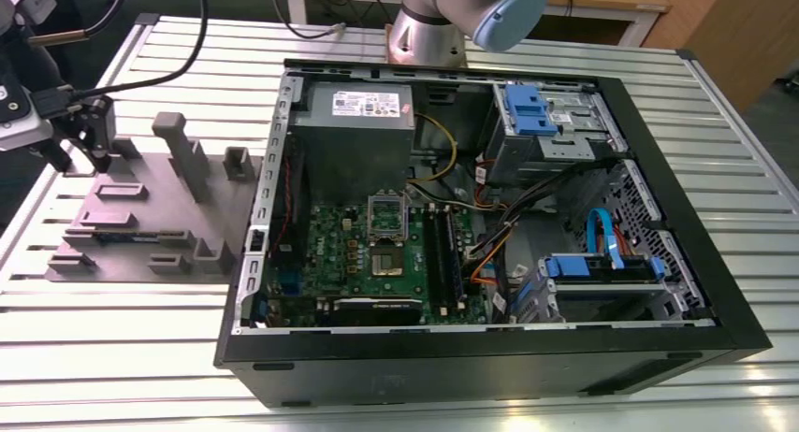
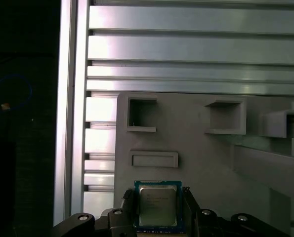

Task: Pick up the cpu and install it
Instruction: 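Pick up the cpu and move it towards the insertion slot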

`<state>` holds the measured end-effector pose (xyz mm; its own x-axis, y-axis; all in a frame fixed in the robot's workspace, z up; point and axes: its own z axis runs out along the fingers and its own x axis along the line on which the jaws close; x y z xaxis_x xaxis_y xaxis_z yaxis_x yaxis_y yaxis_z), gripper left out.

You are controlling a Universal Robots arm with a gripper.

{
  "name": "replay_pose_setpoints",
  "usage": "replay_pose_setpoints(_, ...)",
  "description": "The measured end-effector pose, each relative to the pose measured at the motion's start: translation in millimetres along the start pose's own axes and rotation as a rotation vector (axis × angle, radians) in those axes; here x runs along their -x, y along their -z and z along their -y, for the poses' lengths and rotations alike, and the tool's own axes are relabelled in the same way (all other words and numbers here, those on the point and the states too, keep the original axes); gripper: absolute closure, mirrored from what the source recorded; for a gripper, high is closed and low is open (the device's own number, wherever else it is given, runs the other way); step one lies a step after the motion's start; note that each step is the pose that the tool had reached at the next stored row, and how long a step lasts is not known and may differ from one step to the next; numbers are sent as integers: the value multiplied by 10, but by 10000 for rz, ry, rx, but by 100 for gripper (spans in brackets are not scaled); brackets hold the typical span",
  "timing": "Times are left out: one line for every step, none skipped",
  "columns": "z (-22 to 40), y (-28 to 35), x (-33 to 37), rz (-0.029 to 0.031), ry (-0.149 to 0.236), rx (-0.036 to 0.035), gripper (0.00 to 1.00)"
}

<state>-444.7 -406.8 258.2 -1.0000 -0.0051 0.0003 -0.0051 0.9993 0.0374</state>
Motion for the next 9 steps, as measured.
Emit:
replay_pose_setpoints(0,6,0,0,0,-1,53)
replay_pose_setpoints(0,7,0,0,0,0,53)
replay_pose_setpoints(0,9,0,0,0,0,53)
replay_pose_setpoints(0,12,0,0,0,0,53)
replay_pose_setpoints(-1,13,0,0,0,0,53)
replay_pose_setpoints(-1,18,0,0,0,0,53)
replay_pose_setpoints(-1,26,0,0,0,0,53)
replay_pose_setpoints(-1,27,0,0,0,0,53)
replay_pose_setpoints(-1,29,0,0,0,0,53)
